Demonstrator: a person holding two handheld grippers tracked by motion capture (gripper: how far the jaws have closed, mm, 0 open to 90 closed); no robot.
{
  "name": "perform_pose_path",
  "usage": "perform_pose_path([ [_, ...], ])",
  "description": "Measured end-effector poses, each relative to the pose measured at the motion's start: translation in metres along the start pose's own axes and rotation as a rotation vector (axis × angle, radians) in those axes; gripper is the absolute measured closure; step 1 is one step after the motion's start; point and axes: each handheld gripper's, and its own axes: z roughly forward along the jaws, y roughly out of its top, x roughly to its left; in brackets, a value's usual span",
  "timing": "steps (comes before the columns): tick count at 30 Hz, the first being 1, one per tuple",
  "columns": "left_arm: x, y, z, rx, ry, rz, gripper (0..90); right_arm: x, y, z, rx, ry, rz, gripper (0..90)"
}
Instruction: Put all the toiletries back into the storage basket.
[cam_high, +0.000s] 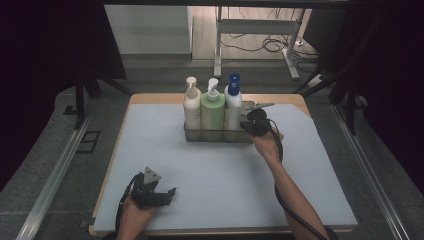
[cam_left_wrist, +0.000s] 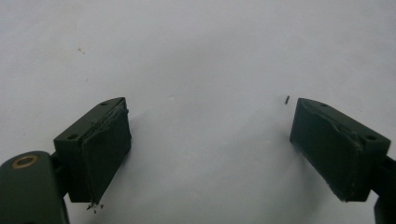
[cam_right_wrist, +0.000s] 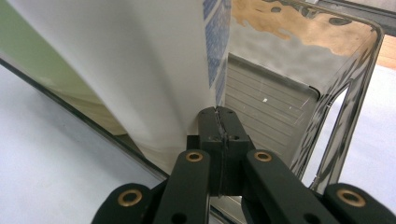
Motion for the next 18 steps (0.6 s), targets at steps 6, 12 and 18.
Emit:
perform_pose_path([
  [6, 0.0, 0.0, 0.0, 0.001, 0.001, 0.0, 12.1, 0.002, 0.003, -0.008, -0.017, 0.028, -0.006, 89.4],
  [12, 0.0, 0.0, 0.0, 0.001, 0.001, 0.0, 12.1, 0.007, 0.005, -0.012, -0.015, 0.041, -0.024, 89.4],
  [18, 0.0, 0.0, 0.0, 0.001, 0.001, 0.0, 12.1, 0.008, 0.006, -0.014, -0.015, 0.05, -0.026, 89.4],
])
